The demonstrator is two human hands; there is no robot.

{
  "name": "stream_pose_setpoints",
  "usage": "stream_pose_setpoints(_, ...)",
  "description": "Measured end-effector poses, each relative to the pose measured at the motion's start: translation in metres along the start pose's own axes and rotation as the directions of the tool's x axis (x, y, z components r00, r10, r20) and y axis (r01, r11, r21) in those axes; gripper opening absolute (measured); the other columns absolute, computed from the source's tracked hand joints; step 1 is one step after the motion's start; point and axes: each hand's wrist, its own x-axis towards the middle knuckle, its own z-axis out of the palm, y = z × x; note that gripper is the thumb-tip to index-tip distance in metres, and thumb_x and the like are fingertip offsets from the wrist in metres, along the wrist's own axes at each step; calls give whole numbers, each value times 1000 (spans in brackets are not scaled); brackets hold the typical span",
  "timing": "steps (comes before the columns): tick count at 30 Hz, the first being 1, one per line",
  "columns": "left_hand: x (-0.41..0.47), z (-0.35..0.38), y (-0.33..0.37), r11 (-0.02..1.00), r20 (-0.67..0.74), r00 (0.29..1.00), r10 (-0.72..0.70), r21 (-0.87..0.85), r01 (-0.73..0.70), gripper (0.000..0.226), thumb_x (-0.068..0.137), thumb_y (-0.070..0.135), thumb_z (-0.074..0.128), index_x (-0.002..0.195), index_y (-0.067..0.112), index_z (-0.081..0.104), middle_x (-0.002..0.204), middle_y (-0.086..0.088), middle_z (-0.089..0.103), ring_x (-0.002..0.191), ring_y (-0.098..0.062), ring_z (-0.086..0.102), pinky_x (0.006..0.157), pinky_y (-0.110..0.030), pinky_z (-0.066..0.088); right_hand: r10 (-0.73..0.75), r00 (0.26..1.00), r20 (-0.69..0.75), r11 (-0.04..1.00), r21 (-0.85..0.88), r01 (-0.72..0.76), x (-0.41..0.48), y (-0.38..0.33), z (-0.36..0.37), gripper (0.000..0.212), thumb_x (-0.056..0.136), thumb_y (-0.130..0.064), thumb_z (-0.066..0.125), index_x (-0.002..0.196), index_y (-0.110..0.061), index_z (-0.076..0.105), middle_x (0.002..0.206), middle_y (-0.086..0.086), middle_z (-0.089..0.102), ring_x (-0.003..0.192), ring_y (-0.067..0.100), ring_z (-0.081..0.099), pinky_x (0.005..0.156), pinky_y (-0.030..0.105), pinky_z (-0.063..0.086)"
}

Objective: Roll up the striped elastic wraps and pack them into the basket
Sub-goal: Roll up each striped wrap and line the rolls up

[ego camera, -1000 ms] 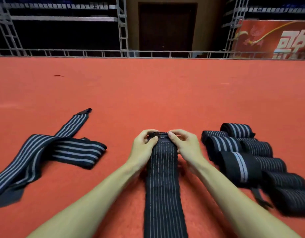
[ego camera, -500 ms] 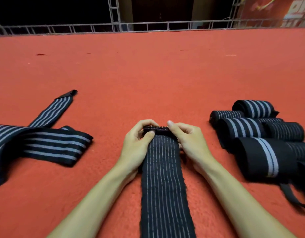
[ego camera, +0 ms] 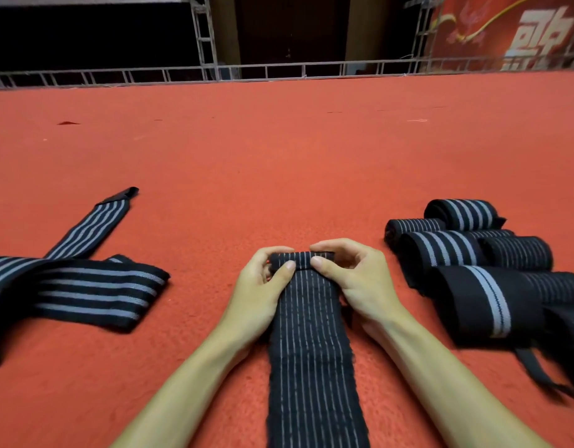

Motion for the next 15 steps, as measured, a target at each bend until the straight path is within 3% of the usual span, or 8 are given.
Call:
stream_pose_setpoints(4, -2, -2, 2, 992, 15, 995, 97, 77, -98, 16, 94, 1, 51, 104, 13, 56, 91, 3, 61, 73, 4, 56, 67, -11, 43, 31, 999, 35, 999, 34, -32, -1, -1, 1, 16, 79, -4, 73, 89, -16, 72, 79, -7, 70, 72, 2, 61, 64, 13, 46)
stream_pose_setpoints(7, -2, -2, 6, 989, -24, 991, 133, 66, -131, 19, 94, -5, 48, 101, 11, 55, 85, 5, 58, 66, 6, 52, 60, -10, 43, 80, 993, 85, 997, 14, -82, -3, -4, 4, 9, 85, -18, 69, 92, -11, 72, 76, -7, 68, 64, 0, 59, 54, 12, 42)
stream_pose_setpoints(11, -2, -2, 7, 991, -34, 991, 133, 19, -133, 24, 91, -9, 49, 94, 13, 57, 81, 4, 59, 63, 0, 53, 55, -16, 45, 168, 978, 124, 985, 27, -173, -6, -8, 6, 48, 85, -44, 63, 91, 4, 65, 67, 10, 51, 47, 10, 44, 38, 18, 31)
stream_pose_setpoints(13, -2, -2, 6, 993, -26, 992, 119, 17, -119, 26, 90, -9, 50, 93, 16, 59, 83, 4, 61, 70, -4, 55, 60, -18, 46, 170, 980, 100, 983, 54, -176, -6, -9, 5, 40, 86, -39, 65, 89, 1, 68, 68, 12, 56, 52, 14, 51, 43, 21, 38)
stream_pose_setpoints(15, -2, -3, 6, 994, -30, 994, 103, 33, -102, 28, 89, -8, 51, 93, 19, 61, 84, 6, 63, 75, -5, 57, 64, -19, 47, 148, 985, 89, 985, 80, -155, -7, -10, 4, 25, 86, -27, 67, 89, -3, 72, 76, 9, 67, 67, 15, 62, 58, 27, 50)
